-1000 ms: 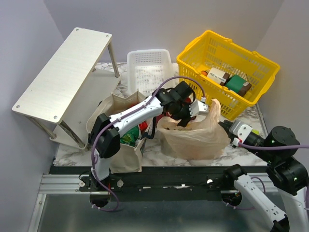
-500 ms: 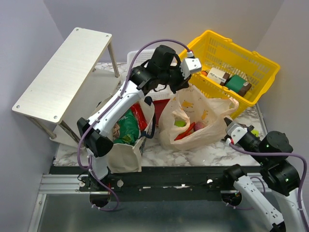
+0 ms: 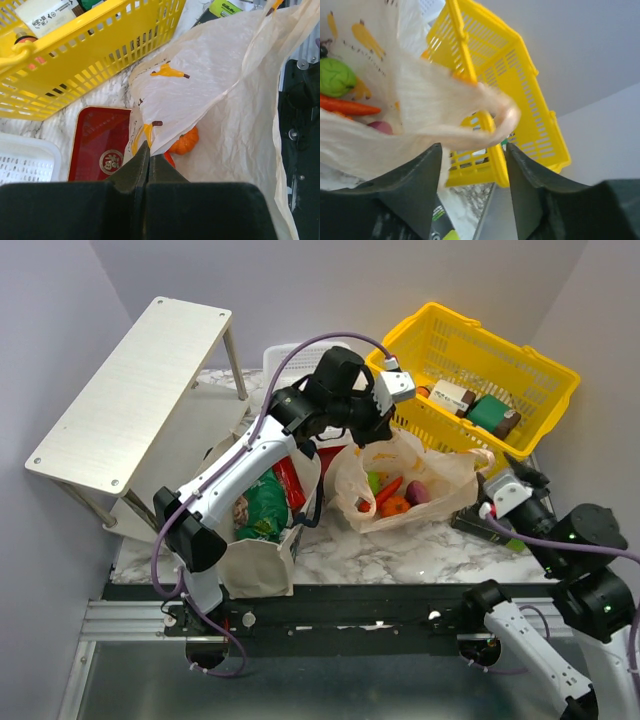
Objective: Untie the knot of the grocery bags and take out the mixed food
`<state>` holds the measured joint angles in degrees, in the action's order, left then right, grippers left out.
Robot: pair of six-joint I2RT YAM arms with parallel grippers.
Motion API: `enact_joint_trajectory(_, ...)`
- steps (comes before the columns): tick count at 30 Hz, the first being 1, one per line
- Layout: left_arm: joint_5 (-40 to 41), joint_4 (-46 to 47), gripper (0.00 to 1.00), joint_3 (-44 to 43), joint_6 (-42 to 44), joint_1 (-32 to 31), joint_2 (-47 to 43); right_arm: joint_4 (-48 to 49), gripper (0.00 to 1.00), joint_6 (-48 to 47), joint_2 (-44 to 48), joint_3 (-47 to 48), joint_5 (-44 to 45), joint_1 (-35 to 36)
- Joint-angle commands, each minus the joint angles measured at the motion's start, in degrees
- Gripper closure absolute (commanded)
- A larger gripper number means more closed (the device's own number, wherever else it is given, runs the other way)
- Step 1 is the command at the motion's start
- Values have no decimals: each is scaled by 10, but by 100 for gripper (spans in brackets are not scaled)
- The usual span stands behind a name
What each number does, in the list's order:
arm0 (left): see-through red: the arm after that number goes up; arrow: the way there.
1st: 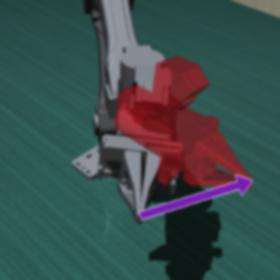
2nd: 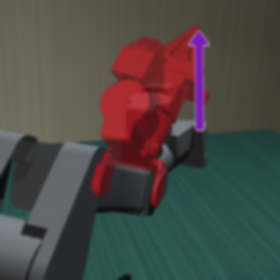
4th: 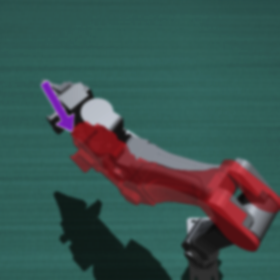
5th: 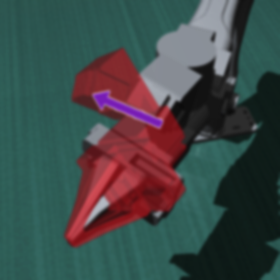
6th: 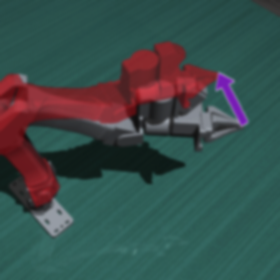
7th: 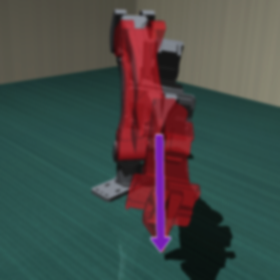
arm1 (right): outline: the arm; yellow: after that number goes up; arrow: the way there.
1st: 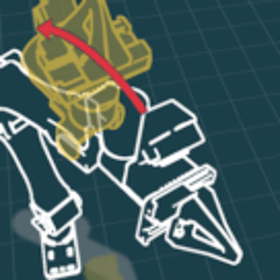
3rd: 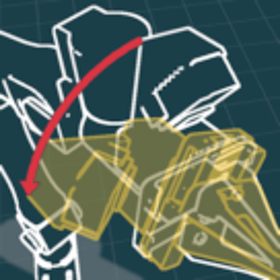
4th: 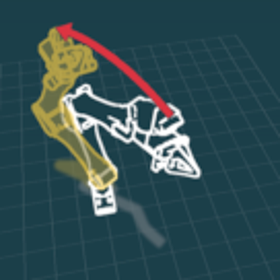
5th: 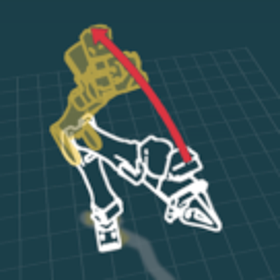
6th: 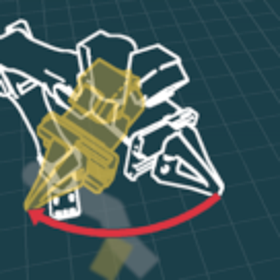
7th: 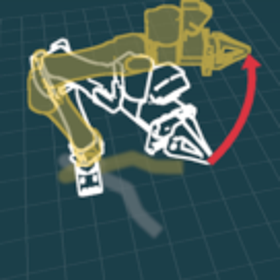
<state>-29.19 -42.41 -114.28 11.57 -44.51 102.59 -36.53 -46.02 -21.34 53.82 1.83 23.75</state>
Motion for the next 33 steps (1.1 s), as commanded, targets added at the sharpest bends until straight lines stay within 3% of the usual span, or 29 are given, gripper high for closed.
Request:
enact_joint_trajectory(1, -23, 16, 100, -16, -24, -11, 4, 26, 34, -9, -63, 135, -74, -2)
enact_joint_trajectory(4, -21, 20, 100, -23, -30, -12, 9, -41, 31, -28, -120, 210, -183, -2)
enact_joint_trajectory(6, -19, 21, 100, -30, -31, -14, 9, -86, 38, -46, -156, 232, -271, -2)
enact_joint_trajectory(7, -17, 21, 100, -31, -31, -15, 9, -87, 44, -41, -164, 229, -294, -2)
enact_joint_trajectory(8, -16, 21, 100, -33, -30, -15, 9, -85, 58, -36, -169, 219, -332, -2)
enact_joint_trajectory(11, -7, 20, 100, -37, -30, -15, 3, -75, 76, -25, -178, 159, -389, -2)
enact_joint_trajectory(14, -6, 19, 100, -38, -29, -15, -2, -89, 80, -118, -158, 75, -431, 8)
enact_joint_trajectory(18, -13, 17, 100, -39, -32, -14, -10, -73, 83, -250, -119, -35, -423, 19)
enact_joint_trajectory(21, -13, 16, 100, -45, -35, -15, -14, -121, 84, -319, -115, -72, -409, 28)
enact_joint_trajectory(24, -3, 19, 100, -54, -34, -15, -23, -248, 87, -403, -105, -78, -411, 31)
enact_joint_trajectory(25, 6, 20, 100, -56, -35, -15, -27, -331, 88, -432, -97, -80, -411, 31)
enact_joint_trajectory(27, 10, 22, 100, -62, -33, -15, -31, -392, 89, -479, -57, -93, -405, 31)
enact_joint_trajectory(33, -9, 22, 100, -42, -41, -27, -50, -442, 91, -458, 21, -104, -384, 31)
